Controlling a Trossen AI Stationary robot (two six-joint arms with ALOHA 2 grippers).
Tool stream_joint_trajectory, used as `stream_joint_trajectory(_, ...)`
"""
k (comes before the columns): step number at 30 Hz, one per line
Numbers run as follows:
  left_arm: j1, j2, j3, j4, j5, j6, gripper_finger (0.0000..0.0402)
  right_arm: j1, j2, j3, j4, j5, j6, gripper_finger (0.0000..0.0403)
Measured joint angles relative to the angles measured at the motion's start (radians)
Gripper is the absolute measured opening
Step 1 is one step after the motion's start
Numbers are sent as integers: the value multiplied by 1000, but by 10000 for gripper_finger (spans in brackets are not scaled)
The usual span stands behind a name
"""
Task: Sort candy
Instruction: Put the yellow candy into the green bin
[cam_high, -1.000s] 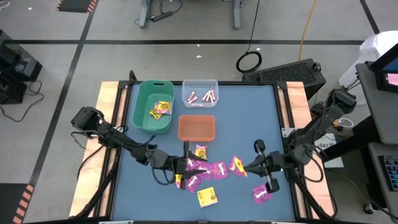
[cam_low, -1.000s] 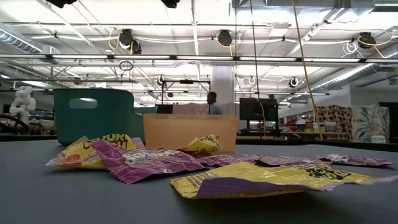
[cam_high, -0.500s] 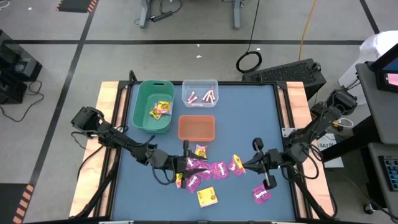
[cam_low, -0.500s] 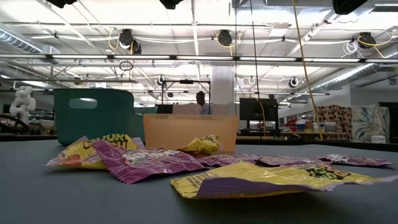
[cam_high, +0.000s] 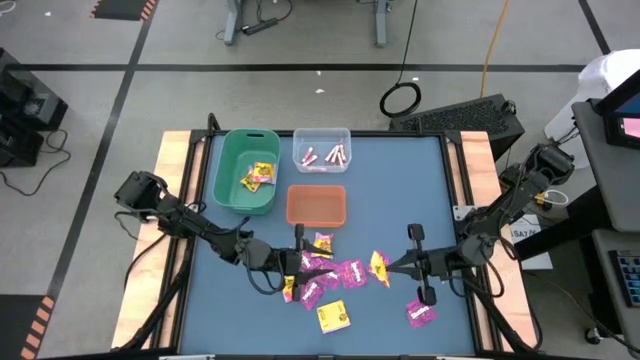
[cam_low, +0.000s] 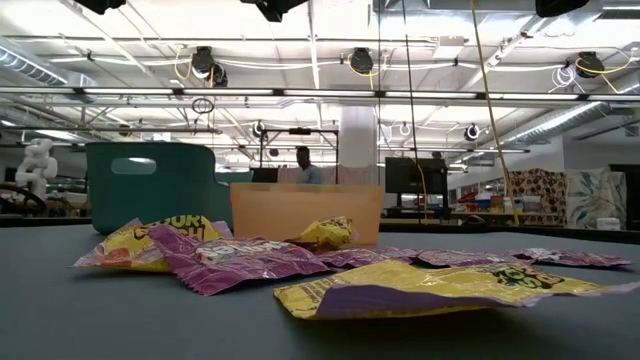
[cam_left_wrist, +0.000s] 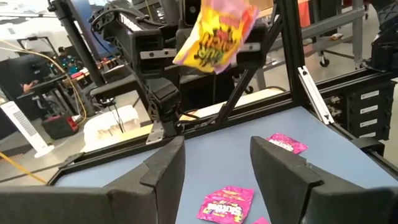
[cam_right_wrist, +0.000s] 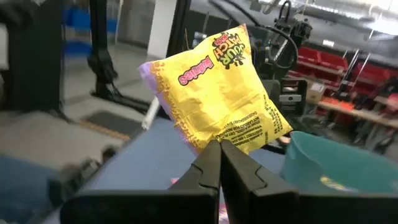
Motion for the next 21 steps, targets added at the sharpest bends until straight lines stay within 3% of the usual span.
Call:
stream_joint_trajectory(11,3,0,0,1,0,7,187,0,0,0,-167,154,-213,0)
stream_joint_trajectory(21,12,-1,0,4,0,7,187,0,0,2,-156,157,-319,0)
